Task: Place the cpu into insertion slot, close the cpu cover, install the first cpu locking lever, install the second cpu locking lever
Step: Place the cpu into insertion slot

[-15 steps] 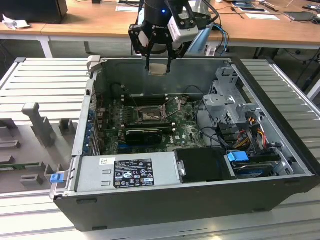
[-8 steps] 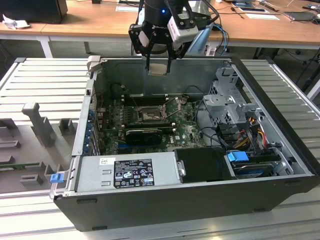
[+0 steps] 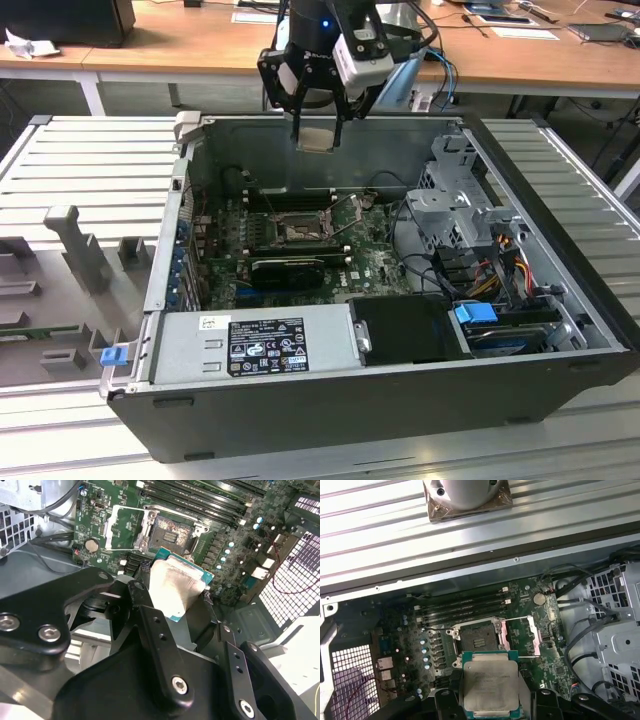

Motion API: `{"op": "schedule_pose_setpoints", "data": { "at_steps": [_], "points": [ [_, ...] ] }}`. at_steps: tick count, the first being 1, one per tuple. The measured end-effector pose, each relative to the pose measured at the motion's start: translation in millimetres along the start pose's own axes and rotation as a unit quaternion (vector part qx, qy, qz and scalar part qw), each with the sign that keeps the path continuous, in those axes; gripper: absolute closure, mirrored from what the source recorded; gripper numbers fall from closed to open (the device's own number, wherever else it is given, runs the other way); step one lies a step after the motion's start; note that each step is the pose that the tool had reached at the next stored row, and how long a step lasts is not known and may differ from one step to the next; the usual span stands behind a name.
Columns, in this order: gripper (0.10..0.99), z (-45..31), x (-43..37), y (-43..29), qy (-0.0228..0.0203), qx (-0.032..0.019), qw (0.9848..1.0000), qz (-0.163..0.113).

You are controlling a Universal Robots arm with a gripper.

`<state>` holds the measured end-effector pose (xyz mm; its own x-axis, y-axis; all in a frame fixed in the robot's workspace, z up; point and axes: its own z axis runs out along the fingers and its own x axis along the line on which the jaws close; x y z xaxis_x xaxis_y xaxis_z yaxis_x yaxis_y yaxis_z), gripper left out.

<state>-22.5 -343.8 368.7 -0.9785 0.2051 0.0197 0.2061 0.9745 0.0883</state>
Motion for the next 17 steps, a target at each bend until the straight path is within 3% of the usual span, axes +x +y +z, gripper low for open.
{"op": "schedule_pose_setpoints", "data": {
  "at_steps": [2,8,17],
  "points": [
    [0.557,3.2,-0.6,-0.2,0.0007,0.0055,1.0000,0.000],
    [0.557,5.1,-0.7,-0.3,0.0005,0.0058,1.0000,0.006],
    [0.557,6.7,-0.7,-0.5,-0.0050,0.0044,0.9974,0.071]
  ]
}}
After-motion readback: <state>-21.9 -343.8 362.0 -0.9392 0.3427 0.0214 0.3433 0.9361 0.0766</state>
